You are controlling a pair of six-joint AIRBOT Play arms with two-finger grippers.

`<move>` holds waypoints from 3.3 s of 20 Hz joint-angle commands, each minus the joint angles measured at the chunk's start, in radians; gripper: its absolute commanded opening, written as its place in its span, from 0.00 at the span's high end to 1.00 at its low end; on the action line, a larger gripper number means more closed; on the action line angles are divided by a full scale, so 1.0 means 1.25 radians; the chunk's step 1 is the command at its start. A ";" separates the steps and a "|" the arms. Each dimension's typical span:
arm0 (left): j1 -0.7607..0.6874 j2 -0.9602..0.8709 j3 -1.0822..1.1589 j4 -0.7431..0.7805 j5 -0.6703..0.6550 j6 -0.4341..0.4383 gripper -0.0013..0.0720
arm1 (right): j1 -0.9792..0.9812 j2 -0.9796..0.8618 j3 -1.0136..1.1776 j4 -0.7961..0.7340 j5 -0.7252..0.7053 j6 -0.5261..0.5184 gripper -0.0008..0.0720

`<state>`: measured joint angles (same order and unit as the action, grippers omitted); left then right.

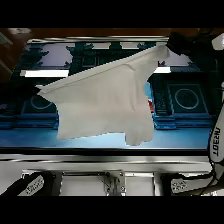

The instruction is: Fold the shirts.

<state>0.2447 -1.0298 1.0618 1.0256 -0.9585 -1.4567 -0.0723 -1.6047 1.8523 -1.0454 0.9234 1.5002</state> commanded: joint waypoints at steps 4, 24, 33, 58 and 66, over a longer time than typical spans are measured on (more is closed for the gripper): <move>-0.033 -0.237 -0.016 -0.056 0.129 0.027 0.93 | 0.000 -0.189 -0.002 0.067 0.055 0.053 0.90; 0.281 -0.252 -0.281 -0.008 -0.323 0.172 0.02 | -0.134 -0.080 -0.174 -0.083 0.621 -0.012 0.09; 0.258 -0.273 -0.370 -0.169 -0.169 0.235 0.05 | -0.045 -0.080 -0.196 -0.086 0.502 -0.016 0.09; 0.145 -0.257 -0.371 -0.213 -0.230 0.265 0.93 | -0.055 -0.081 -0.514 -0.060 0.383 0.000 0.09; 0.145 -0.237 -0.352 -0.213 -0.217 0.264 0.93 | 0.008 -0.081 -0.546 -0.066 0.327 0.032 0.47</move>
<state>0.4248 -1.3323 0.6064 0.7589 -1.2419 -1.1259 -0.0868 -1.7058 1.1797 -1.1271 1.3552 1.5257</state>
